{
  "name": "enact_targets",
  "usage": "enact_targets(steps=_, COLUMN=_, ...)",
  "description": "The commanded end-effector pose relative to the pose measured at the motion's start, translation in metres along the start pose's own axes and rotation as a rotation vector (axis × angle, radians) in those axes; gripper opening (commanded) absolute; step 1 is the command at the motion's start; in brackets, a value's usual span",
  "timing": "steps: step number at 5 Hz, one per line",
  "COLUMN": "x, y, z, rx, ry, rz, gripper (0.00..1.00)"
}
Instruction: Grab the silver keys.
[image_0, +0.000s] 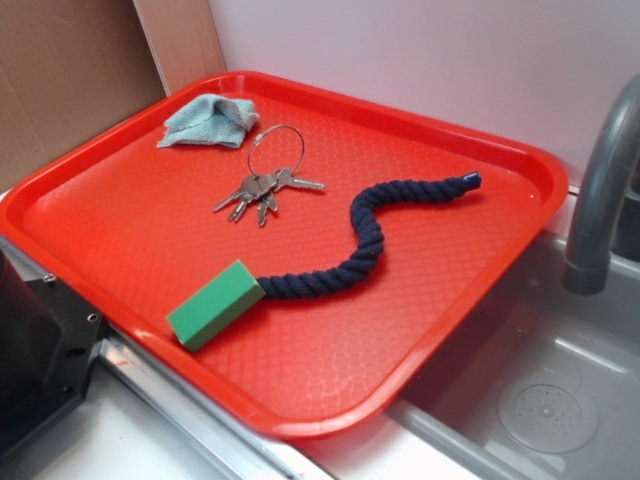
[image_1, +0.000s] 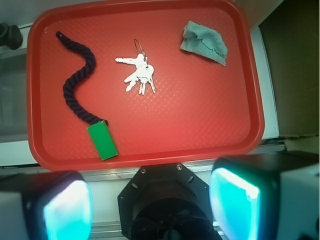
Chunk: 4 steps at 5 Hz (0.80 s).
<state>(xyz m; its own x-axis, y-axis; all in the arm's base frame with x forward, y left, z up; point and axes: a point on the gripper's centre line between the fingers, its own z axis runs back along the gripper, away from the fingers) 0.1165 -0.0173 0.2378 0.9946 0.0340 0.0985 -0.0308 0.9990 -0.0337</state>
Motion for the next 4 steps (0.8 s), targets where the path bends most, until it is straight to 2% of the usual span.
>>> enact_targets(steps=1, x=0.0, y=0.0, z=0.0, rx=0.0, ry=0.0, rz=0.0, gripper=1.0)
enact_targets(steps=3, x=0.023, y=0.003, z=-0.013, rx=-0.015, ry=-0.136, rz=0.065, gripper=1.0)
enact_targets(steps=4, x=0.047, y=0.014, z=-0.031, rx=-0.009, ry=-0.225, rz=-0.01, gripper=1.0)
